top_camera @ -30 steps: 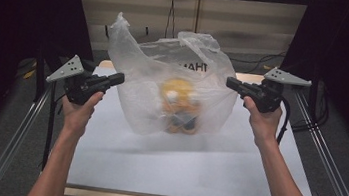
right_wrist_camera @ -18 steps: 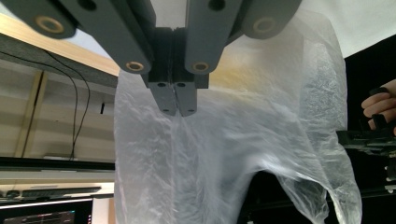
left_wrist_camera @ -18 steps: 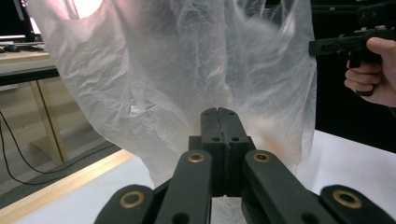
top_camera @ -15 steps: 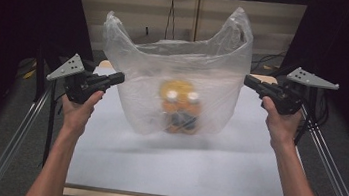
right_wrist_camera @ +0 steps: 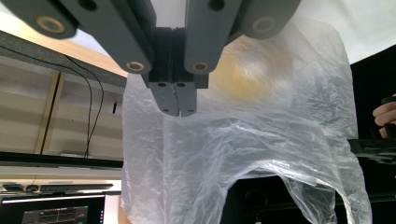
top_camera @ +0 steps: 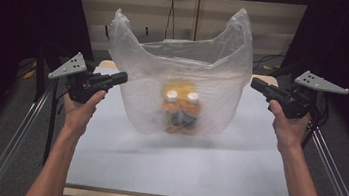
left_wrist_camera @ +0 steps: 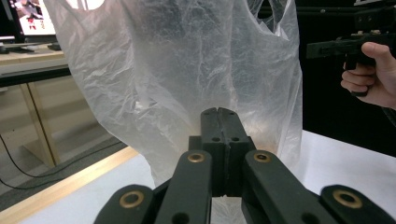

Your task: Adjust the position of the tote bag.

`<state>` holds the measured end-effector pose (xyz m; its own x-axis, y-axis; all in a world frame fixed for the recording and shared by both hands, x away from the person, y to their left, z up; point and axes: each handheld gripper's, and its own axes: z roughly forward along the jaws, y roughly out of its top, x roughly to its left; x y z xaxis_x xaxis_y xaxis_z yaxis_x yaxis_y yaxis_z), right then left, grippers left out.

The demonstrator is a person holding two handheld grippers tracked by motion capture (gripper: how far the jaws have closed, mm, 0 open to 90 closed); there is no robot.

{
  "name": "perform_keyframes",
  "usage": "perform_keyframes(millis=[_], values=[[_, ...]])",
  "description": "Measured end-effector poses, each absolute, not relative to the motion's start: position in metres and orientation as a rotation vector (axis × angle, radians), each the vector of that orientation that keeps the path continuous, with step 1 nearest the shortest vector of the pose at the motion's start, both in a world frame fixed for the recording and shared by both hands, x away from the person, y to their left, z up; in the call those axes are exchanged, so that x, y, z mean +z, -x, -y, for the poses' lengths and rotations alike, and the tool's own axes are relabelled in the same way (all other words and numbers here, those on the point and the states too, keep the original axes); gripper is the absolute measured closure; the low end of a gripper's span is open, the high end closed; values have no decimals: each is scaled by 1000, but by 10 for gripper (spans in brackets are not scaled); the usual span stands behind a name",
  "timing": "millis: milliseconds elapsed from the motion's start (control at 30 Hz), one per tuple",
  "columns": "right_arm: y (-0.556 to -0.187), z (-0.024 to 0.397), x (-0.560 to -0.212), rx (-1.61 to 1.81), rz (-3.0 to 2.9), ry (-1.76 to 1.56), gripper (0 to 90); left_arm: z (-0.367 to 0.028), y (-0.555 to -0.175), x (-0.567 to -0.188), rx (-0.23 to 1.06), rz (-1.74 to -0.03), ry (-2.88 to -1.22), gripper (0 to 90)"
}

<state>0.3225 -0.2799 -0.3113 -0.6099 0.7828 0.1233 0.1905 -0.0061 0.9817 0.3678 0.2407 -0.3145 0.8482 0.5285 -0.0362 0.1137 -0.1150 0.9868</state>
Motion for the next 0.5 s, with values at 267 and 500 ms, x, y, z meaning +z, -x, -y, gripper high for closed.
perform_keyframes(millis=[267, 500], values=[[-323, 276, -307, 1701, -1823, -956, 755, -245, -362, -309, 394, -513, -1660, 758], [-325, 271, -296, 1697, -1829, -934, 528, -257, -357, -294, 435, -506, -1630, 638]])
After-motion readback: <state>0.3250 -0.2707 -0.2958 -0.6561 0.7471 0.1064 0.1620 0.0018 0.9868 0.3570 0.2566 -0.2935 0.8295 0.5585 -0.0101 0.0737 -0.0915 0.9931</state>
